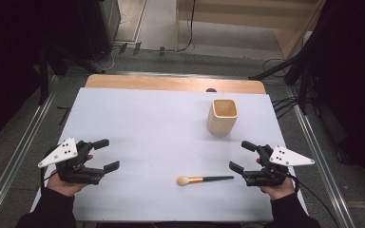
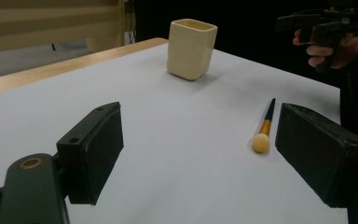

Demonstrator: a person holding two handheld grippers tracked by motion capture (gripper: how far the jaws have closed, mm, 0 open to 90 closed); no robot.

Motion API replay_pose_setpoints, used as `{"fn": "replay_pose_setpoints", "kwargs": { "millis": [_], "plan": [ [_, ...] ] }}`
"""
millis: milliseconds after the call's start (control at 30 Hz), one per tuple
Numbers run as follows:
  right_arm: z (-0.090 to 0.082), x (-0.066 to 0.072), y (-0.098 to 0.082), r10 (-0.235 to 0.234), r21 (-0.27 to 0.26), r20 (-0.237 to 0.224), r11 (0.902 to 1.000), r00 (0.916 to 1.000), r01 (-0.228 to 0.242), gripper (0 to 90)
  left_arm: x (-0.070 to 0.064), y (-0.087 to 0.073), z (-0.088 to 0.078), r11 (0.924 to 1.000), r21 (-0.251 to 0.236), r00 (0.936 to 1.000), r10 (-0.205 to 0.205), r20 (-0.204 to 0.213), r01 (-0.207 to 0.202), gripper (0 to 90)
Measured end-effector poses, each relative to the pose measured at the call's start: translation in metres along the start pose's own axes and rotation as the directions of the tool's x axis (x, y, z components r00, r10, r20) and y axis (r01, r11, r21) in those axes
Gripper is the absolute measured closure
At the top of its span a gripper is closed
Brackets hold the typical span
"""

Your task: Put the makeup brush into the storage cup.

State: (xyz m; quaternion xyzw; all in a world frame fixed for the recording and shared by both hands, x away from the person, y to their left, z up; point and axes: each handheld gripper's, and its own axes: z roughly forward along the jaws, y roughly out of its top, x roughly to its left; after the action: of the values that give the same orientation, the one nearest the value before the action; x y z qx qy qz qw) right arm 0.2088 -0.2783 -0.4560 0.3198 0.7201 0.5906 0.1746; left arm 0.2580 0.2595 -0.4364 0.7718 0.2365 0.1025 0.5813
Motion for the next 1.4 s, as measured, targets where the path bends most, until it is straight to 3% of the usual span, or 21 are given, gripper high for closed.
{"fn": "replay_pose_setpoints", "kwargs": {
  "millis": [1033, 1400],
  "plan": [
    [0.0037, -0.0045, 0.0029, 0.007, -0.013, -0.014, 0.9999, 0.9999, -0.007, 15.2, 0.0028, -0.0006, -0.0006, 0.9999, 0.002, 0.9999, -0.011, 0.001, 0.011, 16.0],
    [0.0028, -0.0019, 0.0045, -0.012, 0.005, -0.007, 0.9999, 0.9999, 0.012, 15.3, 0.0007, 0.0015, 0.004, 1.0, 0.007, 0.9997, -0.001, 0.023, 0.001, 16.0]
  ]
}}
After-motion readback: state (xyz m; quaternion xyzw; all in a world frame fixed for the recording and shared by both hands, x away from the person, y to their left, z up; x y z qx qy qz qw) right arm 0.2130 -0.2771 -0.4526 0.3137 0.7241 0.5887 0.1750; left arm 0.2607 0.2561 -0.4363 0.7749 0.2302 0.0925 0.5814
